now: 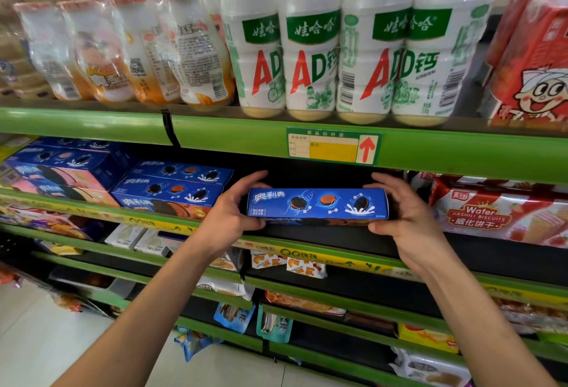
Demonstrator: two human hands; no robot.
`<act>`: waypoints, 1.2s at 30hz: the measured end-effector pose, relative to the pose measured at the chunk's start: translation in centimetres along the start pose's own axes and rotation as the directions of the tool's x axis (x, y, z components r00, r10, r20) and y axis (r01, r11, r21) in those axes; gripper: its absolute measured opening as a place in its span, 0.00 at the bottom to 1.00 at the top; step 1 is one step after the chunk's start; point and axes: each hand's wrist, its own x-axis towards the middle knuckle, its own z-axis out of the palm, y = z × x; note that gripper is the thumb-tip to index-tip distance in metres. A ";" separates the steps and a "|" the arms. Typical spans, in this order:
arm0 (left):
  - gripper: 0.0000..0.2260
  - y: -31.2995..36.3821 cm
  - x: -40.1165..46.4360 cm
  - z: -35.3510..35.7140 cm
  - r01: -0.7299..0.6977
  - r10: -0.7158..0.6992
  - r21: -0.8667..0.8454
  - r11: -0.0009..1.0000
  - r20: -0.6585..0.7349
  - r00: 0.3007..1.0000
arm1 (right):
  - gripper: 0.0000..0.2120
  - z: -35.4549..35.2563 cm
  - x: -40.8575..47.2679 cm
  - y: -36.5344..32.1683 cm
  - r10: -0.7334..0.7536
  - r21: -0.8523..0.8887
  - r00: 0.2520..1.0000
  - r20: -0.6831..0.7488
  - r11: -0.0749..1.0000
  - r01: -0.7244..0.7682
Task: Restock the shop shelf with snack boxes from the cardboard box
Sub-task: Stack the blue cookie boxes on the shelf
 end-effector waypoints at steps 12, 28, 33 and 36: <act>0.38 -0.4 0.1 -0.1 -0.014 0.015 -0.046 0.999 0.015 1.000 | 0.43 0.1 0.1 0.1 -0.005 0.013 1.000 0.008 1.000 0.005; 0.37 -0.7 0.1 -0.4 -0.006 0.010 -0.071 0.997 0.047 0.999 | 0.41 0.1 -0.1 -0.4 0.027 0.052 1.000 0.002 0.998 -0.027; 0.37 -0.7 0.2 -0.3 -0.002 0.005 -0.072 0.997 0.044 0.999 | 0.41 0.2 -0.1 -0.5 0.032 0.046 0.999 -0.002 0.998 -0.032; 0.36 -0.5 0.1 -0.3 -0.003 0.006 -0.073 0.997 0.041 0.999 | 0.42 0.2 -0.2 -0.4 0.035 0.035 0.999 0.001 0.999 -0.035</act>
